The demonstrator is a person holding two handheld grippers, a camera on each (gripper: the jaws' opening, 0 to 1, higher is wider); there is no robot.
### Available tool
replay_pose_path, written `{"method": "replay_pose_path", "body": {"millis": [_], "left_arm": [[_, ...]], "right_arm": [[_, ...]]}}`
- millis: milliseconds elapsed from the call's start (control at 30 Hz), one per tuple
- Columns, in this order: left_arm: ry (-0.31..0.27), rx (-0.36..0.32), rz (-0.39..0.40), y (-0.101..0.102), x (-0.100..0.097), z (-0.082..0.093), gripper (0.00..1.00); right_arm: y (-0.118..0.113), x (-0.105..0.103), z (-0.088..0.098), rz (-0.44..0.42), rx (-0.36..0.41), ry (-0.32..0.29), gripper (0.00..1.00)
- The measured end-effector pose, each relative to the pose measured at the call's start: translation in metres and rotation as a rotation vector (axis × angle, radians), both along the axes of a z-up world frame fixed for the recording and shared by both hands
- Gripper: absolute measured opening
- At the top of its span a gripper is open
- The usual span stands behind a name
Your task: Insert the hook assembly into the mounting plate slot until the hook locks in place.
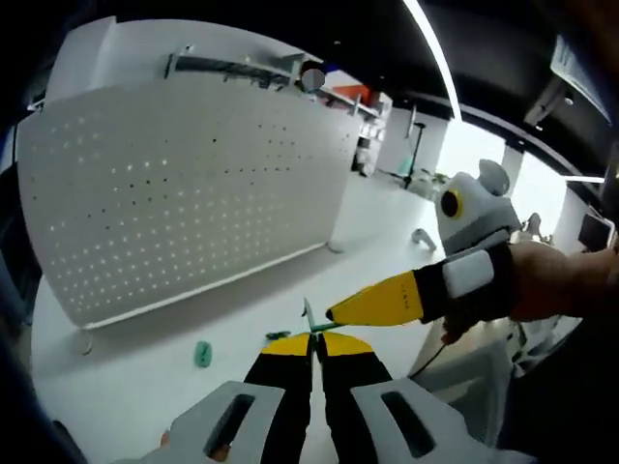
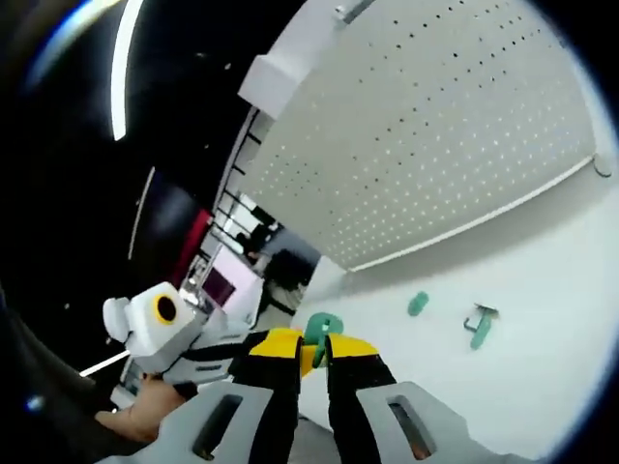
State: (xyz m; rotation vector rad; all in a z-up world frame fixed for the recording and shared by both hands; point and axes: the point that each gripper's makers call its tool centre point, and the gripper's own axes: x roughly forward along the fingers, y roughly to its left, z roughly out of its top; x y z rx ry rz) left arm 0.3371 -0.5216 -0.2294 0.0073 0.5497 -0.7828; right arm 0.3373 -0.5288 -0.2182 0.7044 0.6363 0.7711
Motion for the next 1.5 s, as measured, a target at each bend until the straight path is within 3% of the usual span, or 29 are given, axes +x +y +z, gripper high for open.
{"method": "replay_pose_path", "body": {"millis": [500,633,767,967,1300,1500], "left_arm": [[-0.06,0.052,-0.006,0.0,0.002,0.01,0.02],[-0.119,0.098,-0.01,0.002,0.005,0.021,0.02],[-0.194,0.189,-0.022,0.003,0.008,0.025,0.02],[-0.23,0.2,-0.006,0.007,0.01,0.034,0.02],[-0.241,0.202,0.026,0.012,0.012,0.038,0.02],[-0.234,0.202,0.029,0.015,0.01,0.034,0.03]], "right_arm": [[0.004,0.003,0.003,-0.026,0.076,0.051,0.05],[0.004,0.006,0.011,-0.061,0.183,0.112,0.02],[0.006,0.009,0.015,-0.052,0.161,0.088,0.01],[0.008,0.011,0.022,-0.069,0.243,0.113,0.02],[0.013,0.013,0.026,-0.089,0.233,0.086,0.0],[0.015,0.012,0.024,-0.076,0.182,0.045,0.0]]}}
